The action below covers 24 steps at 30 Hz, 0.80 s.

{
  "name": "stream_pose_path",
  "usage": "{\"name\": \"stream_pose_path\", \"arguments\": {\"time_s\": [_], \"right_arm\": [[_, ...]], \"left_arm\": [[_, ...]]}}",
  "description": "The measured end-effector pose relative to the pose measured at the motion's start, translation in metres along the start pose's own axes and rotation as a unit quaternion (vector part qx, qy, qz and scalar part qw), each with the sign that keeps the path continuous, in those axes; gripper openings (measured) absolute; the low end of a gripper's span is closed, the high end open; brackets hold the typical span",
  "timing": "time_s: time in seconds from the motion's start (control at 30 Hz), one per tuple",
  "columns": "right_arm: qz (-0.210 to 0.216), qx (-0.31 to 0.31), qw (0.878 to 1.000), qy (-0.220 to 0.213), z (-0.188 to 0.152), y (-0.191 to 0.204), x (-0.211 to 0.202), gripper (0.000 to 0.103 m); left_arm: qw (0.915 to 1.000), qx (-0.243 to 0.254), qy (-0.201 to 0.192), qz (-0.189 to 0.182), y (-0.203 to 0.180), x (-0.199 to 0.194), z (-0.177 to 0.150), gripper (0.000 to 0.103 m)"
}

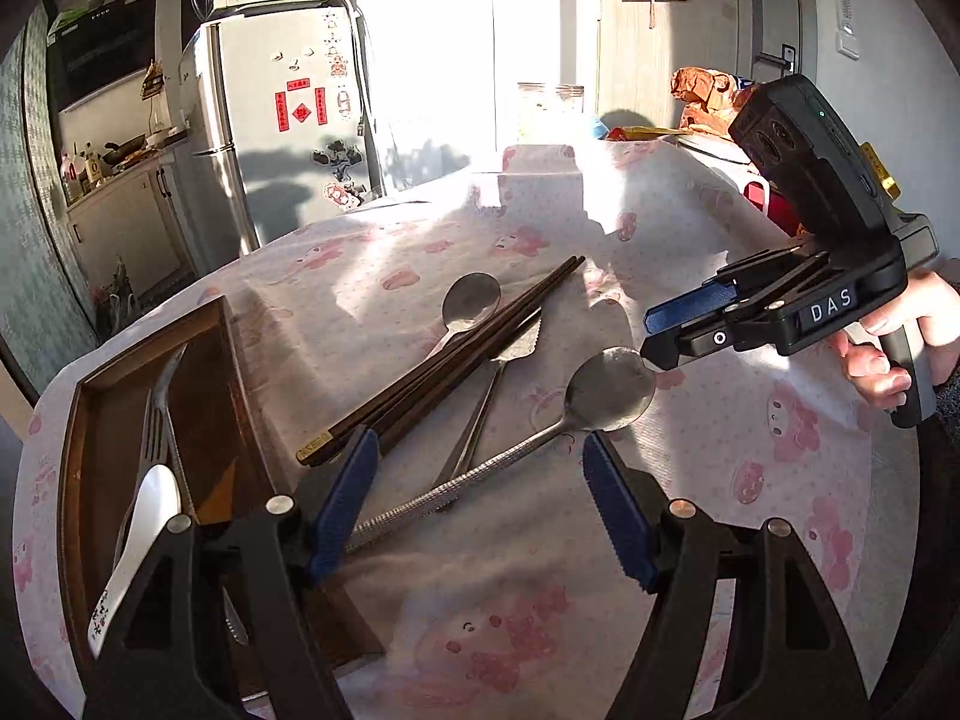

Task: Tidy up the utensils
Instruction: 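Move the open left tool toward the metal spoon on the cloth, then close the left tool on the textured-handle metal spoon and lift it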

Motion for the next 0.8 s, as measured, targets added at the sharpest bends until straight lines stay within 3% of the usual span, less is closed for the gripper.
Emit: {"name": "stream_pose_path", "arguments": {"time_s": [0.23, 0.33, 0.47, 0.8], "right_arm": [[0.003, 0.004, 1.0, 0.018, -0.005, 0.008, 0.013, 0.042], [0.007, -0.002, 1.0, 0.022, -0.006, 0.012, 0.019, 0.032], [0.0, -0.002, 1.0, 0.008, -0.001, 0.002, 0.015, 0.006], [0.058, -0.01, 0.996, -0.072, 0.014, -0.007, -0.053, 0.001]], "left_arm": [[0.9998, 0.011, 0.017, -0.006, -0.013, 0.021, 0.0, 0.074], [0.9996, 0.014, 0.025, -0.004, -0.013, 0.025, -0.002, 0.074], [0.9995, 0.018, 0.026, -0.006, -0.013, 0.024, -0.004, 0.074], [0.9989, 0.034, 0.028, 0.016, -0.015, 0.03, 0.009, 0.074]]}}
Point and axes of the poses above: each gripper's, at about its wrist camera, not at the fingertips, and x roughly the way its jaws point, y to its left, z to its top, the point moved 3 cm from there along x, roughly the way its jaws point, and after that the axes turned 2 degrees about y, right-handed, at the moved point
